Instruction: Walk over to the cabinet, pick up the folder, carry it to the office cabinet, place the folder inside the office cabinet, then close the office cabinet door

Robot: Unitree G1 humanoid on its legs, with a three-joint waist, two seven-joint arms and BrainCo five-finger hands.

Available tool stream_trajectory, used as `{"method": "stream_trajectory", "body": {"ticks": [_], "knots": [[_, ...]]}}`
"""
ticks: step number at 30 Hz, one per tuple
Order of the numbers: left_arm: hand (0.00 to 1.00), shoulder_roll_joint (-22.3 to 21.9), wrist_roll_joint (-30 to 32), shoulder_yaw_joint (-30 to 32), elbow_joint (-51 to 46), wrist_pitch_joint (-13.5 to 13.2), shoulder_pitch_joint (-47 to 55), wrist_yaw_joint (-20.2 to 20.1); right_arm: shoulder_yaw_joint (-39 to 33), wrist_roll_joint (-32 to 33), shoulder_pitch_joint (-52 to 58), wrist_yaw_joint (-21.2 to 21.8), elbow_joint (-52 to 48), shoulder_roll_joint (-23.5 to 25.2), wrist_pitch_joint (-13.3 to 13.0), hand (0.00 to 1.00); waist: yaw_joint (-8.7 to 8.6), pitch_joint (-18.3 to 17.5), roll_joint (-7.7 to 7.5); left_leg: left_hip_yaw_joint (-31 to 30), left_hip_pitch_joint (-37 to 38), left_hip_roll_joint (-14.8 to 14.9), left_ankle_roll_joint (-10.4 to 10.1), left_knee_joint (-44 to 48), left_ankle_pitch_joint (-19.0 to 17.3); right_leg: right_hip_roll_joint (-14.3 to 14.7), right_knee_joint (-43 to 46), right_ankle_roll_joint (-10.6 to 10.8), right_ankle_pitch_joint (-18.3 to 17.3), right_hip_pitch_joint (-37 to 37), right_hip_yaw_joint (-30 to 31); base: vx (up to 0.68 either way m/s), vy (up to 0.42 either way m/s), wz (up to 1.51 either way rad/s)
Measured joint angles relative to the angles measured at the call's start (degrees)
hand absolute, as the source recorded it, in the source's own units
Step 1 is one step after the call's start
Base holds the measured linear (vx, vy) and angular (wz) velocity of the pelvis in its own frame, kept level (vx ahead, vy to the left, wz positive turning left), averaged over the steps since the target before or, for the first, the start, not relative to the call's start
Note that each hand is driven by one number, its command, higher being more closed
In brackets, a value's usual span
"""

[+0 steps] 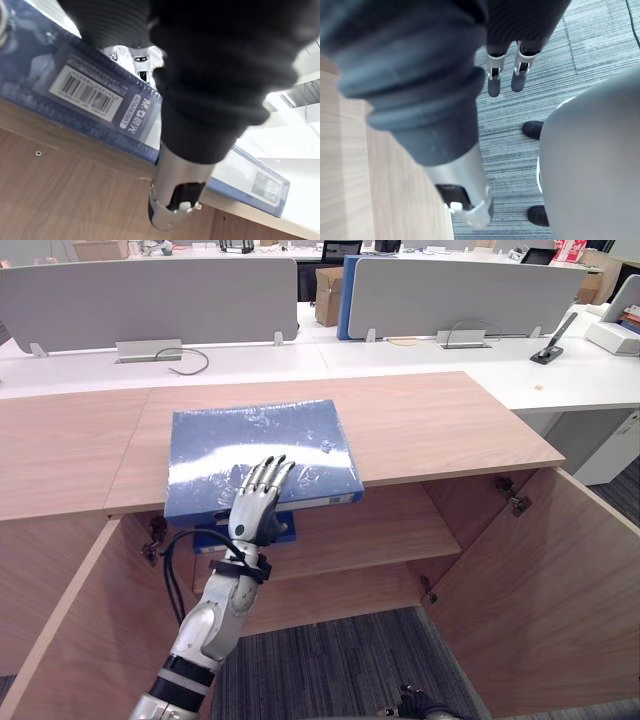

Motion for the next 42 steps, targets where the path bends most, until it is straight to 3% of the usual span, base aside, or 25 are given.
{"method": "stream_trajectory", "body": {"ticks": [19, 29, 35, 42], "knots": [[1.00, -0.24, 8.07, 4.15, 2.32, 3.70, -1.14, 3.83, -0.06, -0.05, 0.06, -0.02, -0.36, 0.05, -0.14, 0.00, -0.35, 0.08, 0.26, 0.18, 0.41, 0.05, -0.02, -0.03, -0.02, 0.06, -0.26, 0.00, 0.00, 0.18, 0.18, 0.00, 0.000, 0.00], [1.00, 0.06, 9.90, 4.87, 4.55, 4.89, -2.71, 4.55, -0.05, -0.13, 0.06, -0.03, -0.37, 0.06, -0.33, 0.00, -0.47, 0.07, 0.25, 0.17, 0.55, 0.05, -0.02, -0.02, -0.02, 0.06, -0.27, 0.00, 0.00, 0.49, 0.18, 0.00, 0.000, 0.00], [1.00, 0.08, 10.14, 4.72, 5.55, 5.09, -2.83, 7.32, 0.15, -0.86, 0.02, -0.18, -0.37, 0.06, -0.68, 0.00, -0.63, 0.07, 0.24, 0.17, 0.53, 0.05, -0.03, -0.03, -0.02, 0.06, -0.28, 0.00, 0.00, 0.47, 0.18, 0.00, 0.000, 0.00], [1.00, 0.05, 8.55, 4.16, -1.00, 5.63, -2.68, 7.78, 0.05, -0.99, 0.06, -1.18, -0.28, 0.05, -0.75, 0.00, -0.32, 0.06, 0.18, 0.12, 0.29, 0.06, -0.03, 0.00, -0.05, 0.01, -0.23, 0.00, 0.00, 0.25, 0.20, 0.00, 0.000, 0.00]]}}
